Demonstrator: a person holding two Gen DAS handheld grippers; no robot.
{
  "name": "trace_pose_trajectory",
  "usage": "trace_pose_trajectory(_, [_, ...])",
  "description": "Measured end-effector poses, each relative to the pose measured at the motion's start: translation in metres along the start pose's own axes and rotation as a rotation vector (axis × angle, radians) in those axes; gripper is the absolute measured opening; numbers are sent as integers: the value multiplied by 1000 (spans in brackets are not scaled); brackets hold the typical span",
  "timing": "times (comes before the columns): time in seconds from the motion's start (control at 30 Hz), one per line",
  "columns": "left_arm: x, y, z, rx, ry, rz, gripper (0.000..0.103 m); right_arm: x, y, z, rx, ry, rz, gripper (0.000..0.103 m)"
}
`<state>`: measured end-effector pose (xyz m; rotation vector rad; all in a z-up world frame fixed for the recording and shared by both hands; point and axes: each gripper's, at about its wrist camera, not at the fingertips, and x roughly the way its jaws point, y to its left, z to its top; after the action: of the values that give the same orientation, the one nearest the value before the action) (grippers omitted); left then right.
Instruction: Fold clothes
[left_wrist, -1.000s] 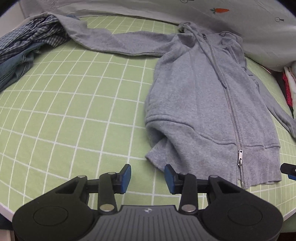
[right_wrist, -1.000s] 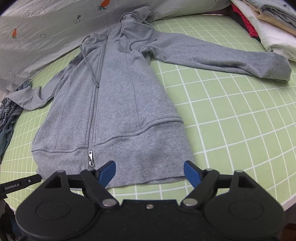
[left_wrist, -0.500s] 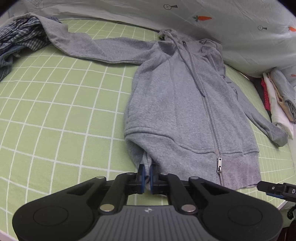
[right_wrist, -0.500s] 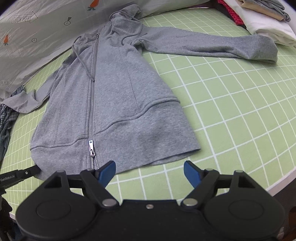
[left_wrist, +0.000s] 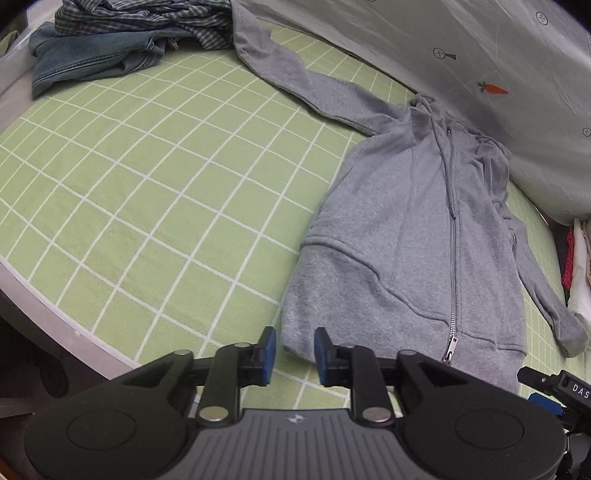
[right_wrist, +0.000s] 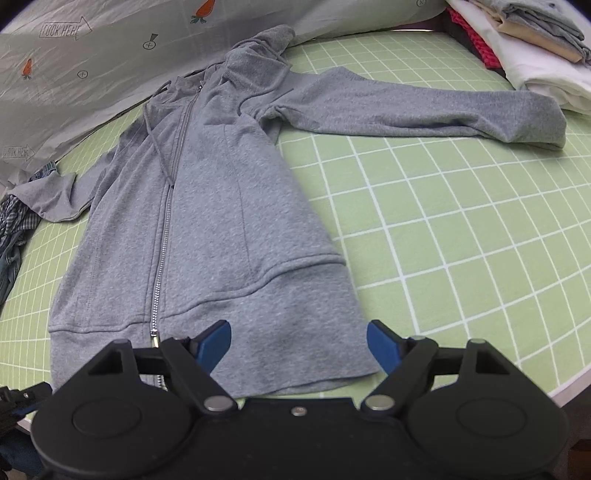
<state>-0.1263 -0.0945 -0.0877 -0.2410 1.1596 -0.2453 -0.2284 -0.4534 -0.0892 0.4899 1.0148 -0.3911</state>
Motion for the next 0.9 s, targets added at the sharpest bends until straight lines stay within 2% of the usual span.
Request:
trace_pose_trajectory(0.2, [0, -16, 0, 18, -14, 6, 41, 18, -14, 14, -36, -58, 45, 81])
trace_pose_trajectory(0.3, [-4, -25, -1, 26, -35, 1, 48, 31, -17, 25, -30, -83, 71, 80])
trace_pose_trajectory(0.37, [-6, -33, -2, 39, -51, 7, 52, 40, -19, 30, -21, -67, 109, 58])
trace_pose_trajectory(0.4, [-6, -37, -2, 45, -56, 13, 52, 44, -19, 31, -19, -55, 128, 36])
trace_pose_trajectory(0.43, [-6, -40, -3, 49, -58, 16, 52, 46, -20, 30, -19, -41, 150, 21])
trace_pose_trajectory(0.53, [-8, -46, -5, 52, -57, 1, 52, 31, -26, 18, -1, -42, 175, 15])
trace_pose_trajectory(0.6, [-8, -49, -7, 63, -41, -7, 53, 15, -33, 3, 5, -42, 145, 15])
trace_pose_trajectory(0.67, [-8, -50, -8, 87, -21, -10, 58, 8, -40, -11, 14, -20, 94, 16])
trace_pose_trajectory(0.77, [1, -55, -7, 137, 20, -12, 65, 6, -44, -23, 45, 4, 35, 26])
trace_pose_trajectory(0.83, [9, -59, -6, 167, 44, -15, 69, 0, -42, -20, 73, 12, 27, 52])
trace_pose_trajectory(0.9, [21, -67, -1, 196, 75, -18, 72, -8, -37, -16, 71, -2, 14, 64])
